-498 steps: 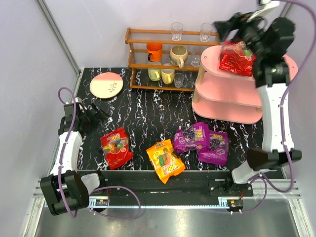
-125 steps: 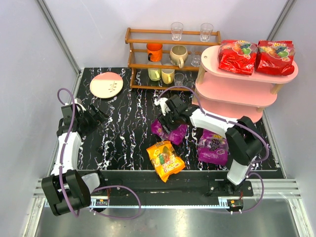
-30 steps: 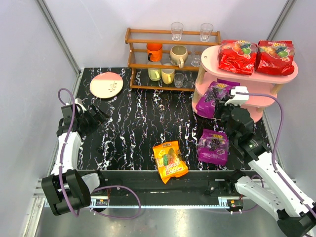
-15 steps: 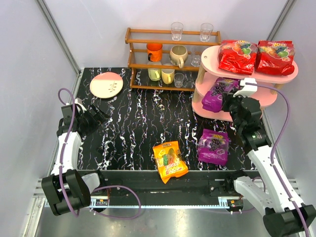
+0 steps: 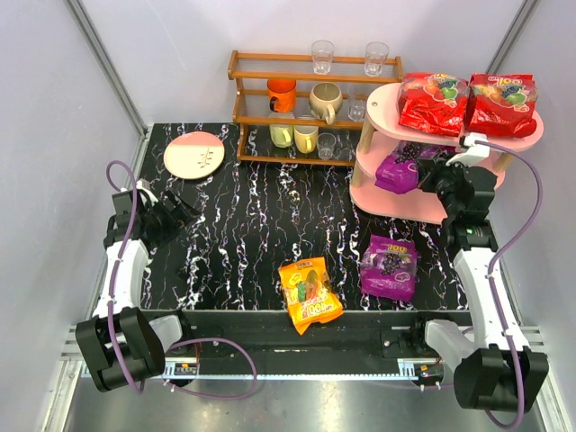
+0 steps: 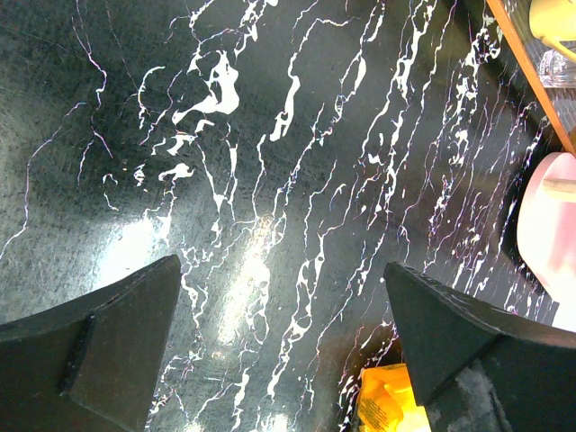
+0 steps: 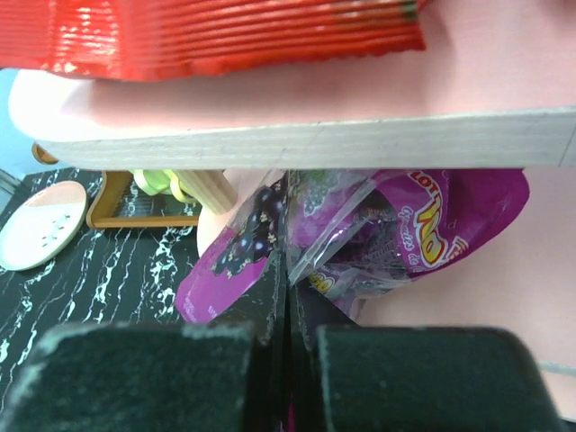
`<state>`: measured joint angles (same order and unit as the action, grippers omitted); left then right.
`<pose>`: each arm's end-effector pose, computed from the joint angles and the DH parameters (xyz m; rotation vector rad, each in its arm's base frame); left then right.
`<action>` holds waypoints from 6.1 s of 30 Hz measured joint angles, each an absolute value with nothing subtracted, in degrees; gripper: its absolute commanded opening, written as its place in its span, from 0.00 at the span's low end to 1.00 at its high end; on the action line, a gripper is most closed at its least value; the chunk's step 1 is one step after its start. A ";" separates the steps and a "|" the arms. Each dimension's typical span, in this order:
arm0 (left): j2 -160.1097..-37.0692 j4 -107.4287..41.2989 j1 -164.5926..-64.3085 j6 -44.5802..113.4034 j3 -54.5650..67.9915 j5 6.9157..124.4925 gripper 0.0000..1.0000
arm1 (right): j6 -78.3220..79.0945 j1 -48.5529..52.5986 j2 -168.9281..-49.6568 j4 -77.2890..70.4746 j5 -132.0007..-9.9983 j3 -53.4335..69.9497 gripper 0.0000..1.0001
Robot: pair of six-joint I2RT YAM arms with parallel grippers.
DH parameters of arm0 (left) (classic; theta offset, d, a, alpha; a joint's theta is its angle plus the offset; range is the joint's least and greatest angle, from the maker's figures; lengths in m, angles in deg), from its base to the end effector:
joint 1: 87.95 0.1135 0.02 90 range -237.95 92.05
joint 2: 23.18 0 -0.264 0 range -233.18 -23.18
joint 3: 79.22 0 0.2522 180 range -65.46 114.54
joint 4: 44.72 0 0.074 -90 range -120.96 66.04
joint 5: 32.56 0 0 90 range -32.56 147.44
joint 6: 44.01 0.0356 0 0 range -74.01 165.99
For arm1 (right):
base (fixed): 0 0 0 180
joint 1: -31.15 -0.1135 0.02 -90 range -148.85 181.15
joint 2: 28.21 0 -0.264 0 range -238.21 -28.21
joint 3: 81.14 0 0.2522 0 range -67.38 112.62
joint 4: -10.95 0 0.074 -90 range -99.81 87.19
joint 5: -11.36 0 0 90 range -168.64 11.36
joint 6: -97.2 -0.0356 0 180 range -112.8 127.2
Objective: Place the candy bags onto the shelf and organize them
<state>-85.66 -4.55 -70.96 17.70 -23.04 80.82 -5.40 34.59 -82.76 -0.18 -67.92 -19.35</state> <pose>0.2166 0.0514 0.2426 -0.7297 2.2569 -0.5797 0.2258 -0.0069 0.3530 0.0864 1.6423 0.2755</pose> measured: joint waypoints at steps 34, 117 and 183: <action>-85.66 -4.57 -70.96 17.70 -23.04 80.88 0.99 | -8.77 39.09 -79.26 10.73 -70.43 -23.50 0.65; -85.92 -4.94 -70.96 17.70 -23.04 81.69 0.99 | -32.83 39.20 -72.07 -42.25 -71.85 -25.20 0.95; -85.95 -4.96 -70.32 17.68 -23.04 83.40 0.99 | -21.33 39.42 -79.72 -49.79 -88.18 8.02 0.00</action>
<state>-85.95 -4.96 -70.32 17.68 -23.04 83.40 -21.33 39.42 -79.72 -49.79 -88.18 8.02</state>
